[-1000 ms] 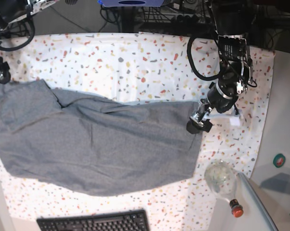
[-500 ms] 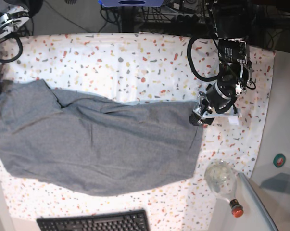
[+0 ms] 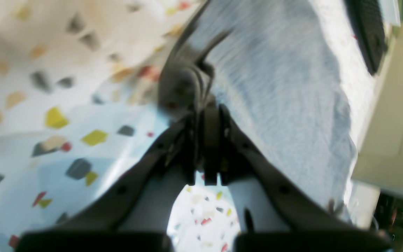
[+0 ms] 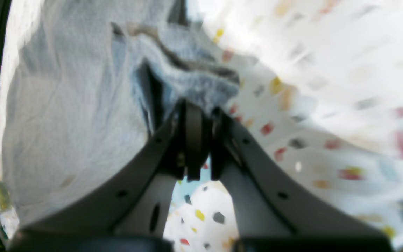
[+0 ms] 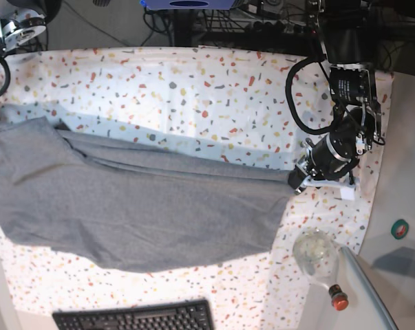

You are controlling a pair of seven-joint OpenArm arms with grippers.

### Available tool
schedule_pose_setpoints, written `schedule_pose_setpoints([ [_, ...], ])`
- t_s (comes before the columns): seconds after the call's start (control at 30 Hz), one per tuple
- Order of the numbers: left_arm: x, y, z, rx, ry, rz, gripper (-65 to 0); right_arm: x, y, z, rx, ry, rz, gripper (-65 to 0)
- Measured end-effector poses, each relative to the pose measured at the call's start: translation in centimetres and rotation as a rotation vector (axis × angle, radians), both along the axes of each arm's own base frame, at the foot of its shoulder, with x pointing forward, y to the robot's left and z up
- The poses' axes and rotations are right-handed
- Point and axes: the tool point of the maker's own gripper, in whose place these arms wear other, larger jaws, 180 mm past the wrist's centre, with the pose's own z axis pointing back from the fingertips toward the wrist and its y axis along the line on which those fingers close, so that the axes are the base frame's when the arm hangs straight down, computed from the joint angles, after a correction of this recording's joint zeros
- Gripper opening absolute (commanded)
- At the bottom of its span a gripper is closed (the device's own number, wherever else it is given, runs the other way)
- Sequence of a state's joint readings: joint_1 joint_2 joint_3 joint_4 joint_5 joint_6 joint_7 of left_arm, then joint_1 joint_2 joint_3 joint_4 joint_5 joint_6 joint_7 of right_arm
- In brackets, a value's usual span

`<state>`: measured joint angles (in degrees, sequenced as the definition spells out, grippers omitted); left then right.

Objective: Layout the t-shirt on the table in an organized manner, then fold the t-shirt properly

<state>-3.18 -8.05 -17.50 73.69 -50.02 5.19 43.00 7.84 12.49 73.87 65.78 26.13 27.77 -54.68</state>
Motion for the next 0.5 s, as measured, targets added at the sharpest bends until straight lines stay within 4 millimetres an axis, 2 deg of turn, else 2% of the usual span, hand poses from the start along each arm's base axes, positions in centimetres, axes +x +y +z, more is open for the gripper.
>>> schedule_pose_setpoints([
  [0.17, -2.1, 0.5, -1.6, 0.005, 0.068, 0.03, -65.0, 0.8, 1.2, -0.2, -0.009, 0.03, 0.069, -65.0],
  [0.3, -4.9, 0.9, -3.4, 0.014, 0.131, 0.036, -65.0, -1.1, 1.6, -1.5, 0.0, 0.082, 0.075, -65.0],
  [0.37, -5.6, 0.9, -3.8, 0.014, 0.144, 0.036, -65.0, -1.7, 1.4, -1.7, 0.005, 0.098, 0.06, -65.0],
  [0.5, -5.8, 1.0, -3.9, 0.015, 0.147, 0.037, -65.0, -1.5, 1.4, -1.6, 0.003, 0.089, 0.06, -65.0],
])
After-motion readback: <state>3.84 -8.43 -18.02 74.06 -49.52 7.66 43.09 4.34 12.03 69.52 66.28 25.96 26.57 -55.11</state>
